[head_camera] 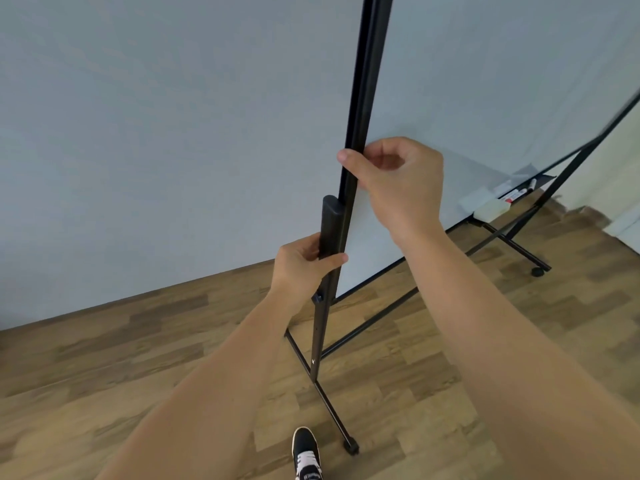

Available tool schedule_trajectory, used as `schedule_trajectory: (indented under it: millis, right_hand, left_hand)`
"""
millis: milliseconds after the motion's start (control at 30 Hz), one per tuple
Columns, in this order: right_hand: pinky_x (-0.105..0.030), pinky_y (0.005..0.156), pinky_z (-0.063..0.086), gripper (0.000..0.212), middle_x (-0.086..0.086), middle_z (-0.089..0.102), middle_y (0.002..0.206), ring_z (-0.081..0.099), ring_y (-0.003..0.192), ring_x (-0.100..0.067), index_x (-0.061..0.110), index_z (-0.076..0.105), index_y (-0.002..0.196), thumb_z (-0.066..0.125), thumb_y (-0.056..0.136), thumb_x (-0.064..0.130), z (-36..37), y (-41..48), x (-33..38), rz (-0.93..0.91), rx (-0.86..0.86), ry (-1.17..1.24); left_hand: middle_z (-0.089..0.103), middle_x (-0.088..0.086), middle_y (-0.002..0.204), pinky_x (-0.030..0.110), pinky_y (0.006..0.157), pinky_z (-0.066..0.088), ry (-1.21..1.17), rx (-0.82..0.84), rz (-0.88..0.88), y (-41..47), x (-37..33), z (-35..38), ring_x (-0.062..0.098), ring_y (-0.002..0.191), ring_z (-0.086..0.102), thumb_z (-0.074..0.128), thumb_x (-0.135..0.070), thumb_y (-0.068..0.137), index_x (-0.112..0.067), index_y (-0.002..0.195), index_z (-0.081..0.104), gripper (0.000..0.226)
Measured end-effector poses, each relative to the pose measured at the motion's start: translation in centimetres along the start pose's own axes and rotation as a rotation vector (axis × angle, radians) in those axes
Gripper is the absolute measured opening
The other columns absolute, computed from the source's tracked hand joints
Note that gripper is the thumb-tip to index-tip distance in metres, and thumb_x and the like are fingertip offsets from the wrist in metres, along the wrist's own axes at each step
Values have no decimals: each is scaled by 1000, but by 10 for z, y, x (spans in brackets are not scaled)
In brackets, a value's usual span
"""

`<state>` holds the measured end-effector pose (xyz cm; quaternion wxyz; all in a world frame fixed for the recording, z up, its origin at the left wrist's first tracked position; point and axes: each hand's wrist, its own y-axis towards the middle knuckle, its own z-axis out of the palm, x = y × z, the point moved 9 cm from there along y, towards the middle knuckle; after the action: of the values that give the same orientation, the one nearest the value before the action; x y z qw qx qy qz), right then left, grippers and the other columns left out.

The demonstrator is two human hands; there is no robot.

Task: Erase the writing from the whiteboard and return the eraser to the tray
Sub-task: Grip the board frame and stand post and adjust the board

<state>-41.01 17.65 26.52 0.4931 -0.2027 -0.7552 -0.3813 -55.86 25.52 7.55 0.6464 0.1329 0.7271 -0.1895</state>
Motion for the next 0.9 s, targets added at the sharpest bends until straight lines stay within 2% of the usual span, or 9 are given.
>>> schedule_trajectory:
  millis: [133, 267, 433, 900]
  right_hand:
    - [-36, 66, 61, 30, 10, 71, 70, 69, 67, -6, 25, 72, 78, 84, 67, 50, 35, 20, 0, -14, 14, 11]
    - [-28, 67, 59, 29, 14, 69, 68, 66, 66, 1, 27, 71, 77, 83, 67, 51, 74, 40, 3, -27, 28, -12]
    - [-20, 65, 54, 28, 15, 68, 68, 64, 66, 4, 27, 70, 76, 83, 67, 51, 120, 69, 4, -33, 43, -8]
    - [-17, 66, 53, 27, 18, 67, 67, 63, 66, 7, 25, 70, 78, 83, 69, 48, 235, 133, 8, -41, -10, -19]
  left_hand:
    - [77, -25, 95, 11, 67, 55, -5, 14, -1, 31, -3, -26, -4, 86, 73, 90, -23, 71, -27, 116, 73, 49]
    - [79, -16, 99, 29, 82, 62, -34, -7, -42, 62, -4, -54, 5, 90, 75, 91, -20, 70, -27, 115, 74, 48]
    - [79, -6, 105, 42, 90, 60, -50, -23, -57, 103, -11, -86, 15, 96, 76, 90, -16, 71, -20, 119, 73, 51]
    - [79, -11, 103, 39, 95, 58, 13, 15, -43, 222, -13, -170, 9, 95, 75, 91, -19, 69, -24, 116, 75, 50]
